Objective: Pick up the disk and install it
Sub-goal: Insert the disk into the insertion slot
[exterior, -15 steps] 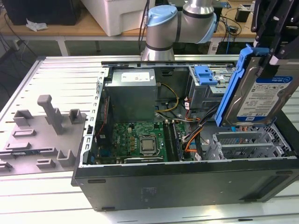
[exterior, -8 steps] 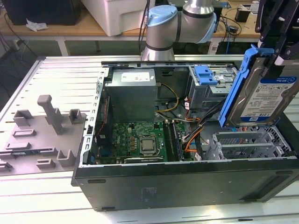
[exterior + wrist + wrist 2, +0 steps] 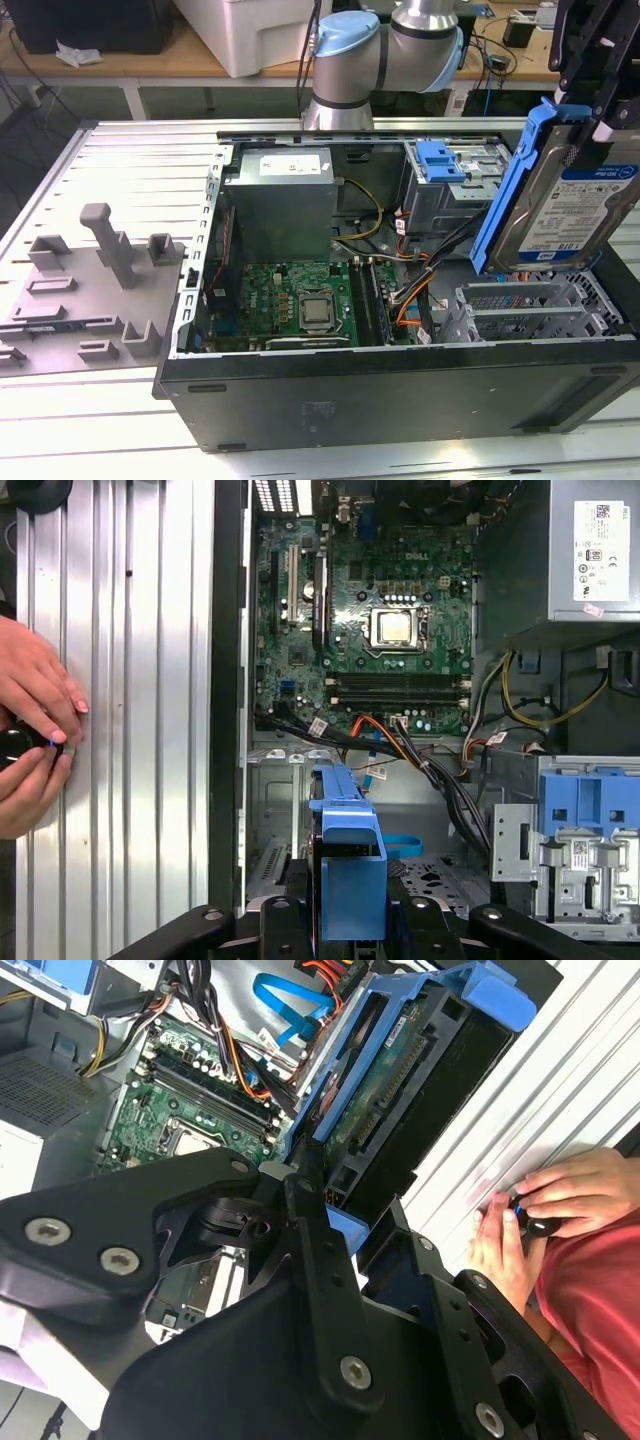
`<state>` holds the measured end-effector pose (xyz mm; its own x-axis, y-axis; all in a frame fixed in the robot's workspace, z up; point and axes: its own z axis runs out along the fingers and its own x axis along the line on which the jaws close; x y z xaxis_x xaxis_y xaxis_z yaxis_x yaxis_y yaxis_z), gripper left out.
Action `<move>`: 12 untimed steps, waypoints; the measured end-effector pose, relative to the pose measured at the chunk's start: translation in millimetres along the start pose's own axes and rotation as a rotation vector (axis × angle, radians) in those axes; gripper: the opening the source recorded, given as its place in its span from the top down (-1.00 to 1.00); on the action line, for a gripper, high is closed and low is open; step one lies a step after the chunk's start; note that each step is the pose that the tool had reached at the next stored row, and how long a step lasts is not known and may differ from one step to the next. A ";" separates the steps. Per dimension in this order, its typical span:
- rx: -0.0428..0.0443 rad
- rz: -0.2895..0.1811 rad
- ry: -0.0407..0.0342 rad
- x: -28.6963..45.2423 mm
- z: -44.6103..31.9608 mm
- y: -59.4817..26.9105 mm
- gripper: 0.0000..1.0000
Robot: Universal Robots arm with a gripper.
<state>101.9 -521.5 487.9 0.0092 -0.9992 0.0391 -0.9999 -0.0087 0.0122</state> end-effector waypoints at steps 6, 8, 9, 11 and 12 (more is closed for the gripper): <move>0.0001 -0.001 0.0000 0.2 0.2 -0.1 0.27; 0.0001 -0.001 0.0000 0.3 0.1 -0.5 0.27; 0.0001 -0.001 0.0001 0.8 0.1 -1.4 0.27; 0.0002 0.000 0.0000 2.0 0.5 -3.6 0.27; 0.0007 0.000 -0.0002 2.0 1.5 -3.6 0.27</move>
<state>105.5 -523.6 486.4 0.0090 -0.9992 0.0389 -0.9999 -0.0086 0.0115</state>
